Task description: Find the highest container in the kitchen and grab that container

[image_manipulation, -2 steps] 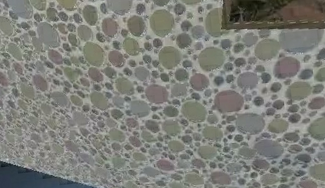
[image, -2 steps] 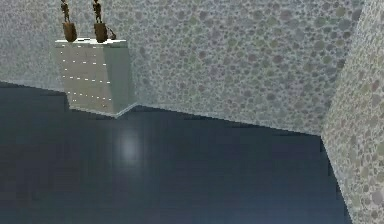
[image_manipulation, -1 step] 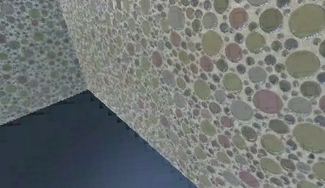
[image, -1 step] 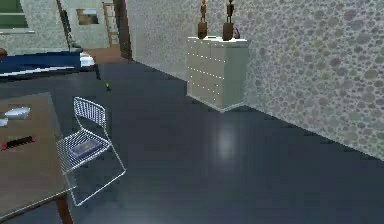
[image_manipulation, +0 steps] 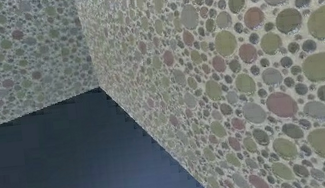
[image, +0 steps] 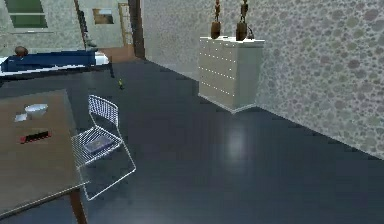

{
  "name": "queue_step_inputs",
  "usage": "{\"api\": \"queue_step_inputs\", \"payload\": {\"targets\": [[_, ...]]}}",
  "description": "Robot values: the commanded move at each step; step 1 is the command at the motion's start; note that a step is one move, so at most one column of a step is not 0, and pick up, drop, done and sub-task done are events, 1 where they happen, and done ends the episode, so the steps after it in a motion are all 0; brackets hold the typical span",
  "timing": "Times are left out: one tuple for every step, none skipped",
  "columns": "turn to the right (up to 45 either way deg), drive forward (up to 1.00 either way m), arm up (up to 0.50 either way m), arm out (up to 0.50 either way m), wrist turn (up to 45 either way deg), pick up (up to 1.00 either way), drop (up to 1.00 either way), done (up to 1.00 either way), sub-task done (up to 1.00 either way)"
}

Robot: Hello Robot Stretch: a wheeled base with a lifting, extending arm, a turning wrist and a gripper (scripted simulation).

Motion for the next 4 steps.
{"api": "queue_step_inputs", "payload": {"targets": [[0.0,1.0,0.0,0.0,0.0,0.0,0.0,0.0,0.0],[0.0,0.8,0.0,0.0,0.0,0.0,0.0,0.0,0.0],[-18.0,0.0,0.0,0.0,0.0,0.0,0.0,0.0,0.0],[0.0,1.0,0.0,0.0,0.0,0.0,0.0,0.0,0.0]]}}
